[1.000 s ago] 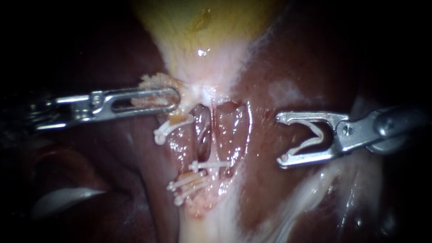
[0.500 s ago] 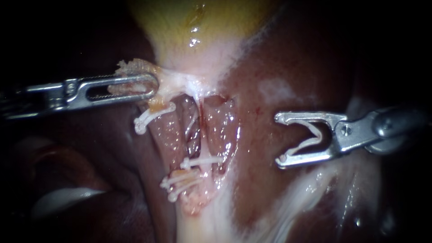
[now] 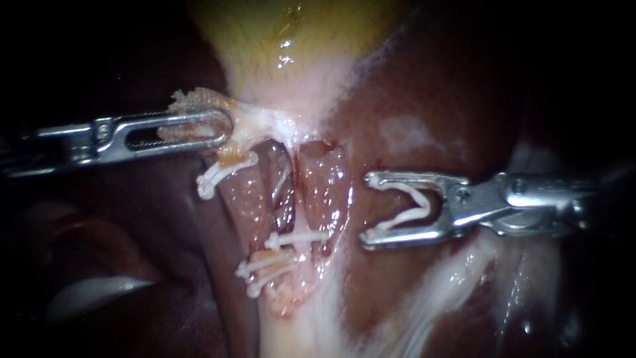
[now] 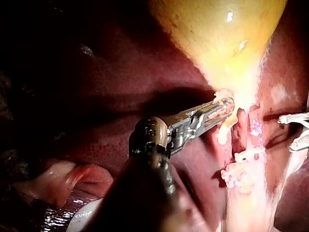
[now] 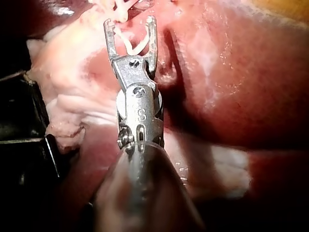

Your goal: Clipping second clip right tube

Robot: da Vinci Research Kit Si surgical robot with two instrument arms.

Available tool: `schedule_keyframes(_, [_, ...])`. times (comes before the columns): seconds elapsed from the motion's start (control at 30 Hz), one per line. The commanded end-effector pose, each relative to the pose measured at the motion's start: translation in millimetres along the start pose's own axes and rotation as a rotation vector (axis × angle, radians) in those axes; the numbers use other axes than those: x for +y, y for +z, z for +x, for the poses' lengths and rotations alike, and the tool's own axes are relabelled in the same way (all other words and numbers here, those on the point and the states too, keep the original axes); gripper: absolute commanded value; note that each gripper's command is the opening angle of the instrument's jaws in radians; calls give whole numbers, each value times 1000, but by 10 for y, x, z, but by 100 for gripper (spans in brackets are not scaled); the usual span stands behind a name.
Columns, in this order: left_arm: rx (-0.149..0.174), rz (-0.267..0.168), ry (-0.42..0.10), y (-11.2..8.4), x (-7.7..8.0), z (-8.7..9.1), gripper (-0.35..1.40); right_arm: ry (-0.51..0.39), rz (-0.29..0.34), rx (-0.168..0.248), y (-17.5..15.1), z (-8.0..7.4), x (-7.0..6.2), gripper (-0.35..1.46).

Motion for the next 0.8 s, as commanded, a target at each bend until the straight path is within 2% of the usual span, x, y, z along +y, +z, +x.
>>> schedule_keyframes(0.03, [0, -1, 0, 0, -1, 0, -3, 8, -2, -2, 5, -3, 2, 50])
schedule_keyframes(0.4, [-2, -4, -1, 1, -5, 1, -3, 141, 6, 3, 59, -29, 17, 50])
schedule_keyframes(0.8, [-5, -8, -1, 2, -6, 2, -3, 182, 4, 7, 84, -50, 30, 50])
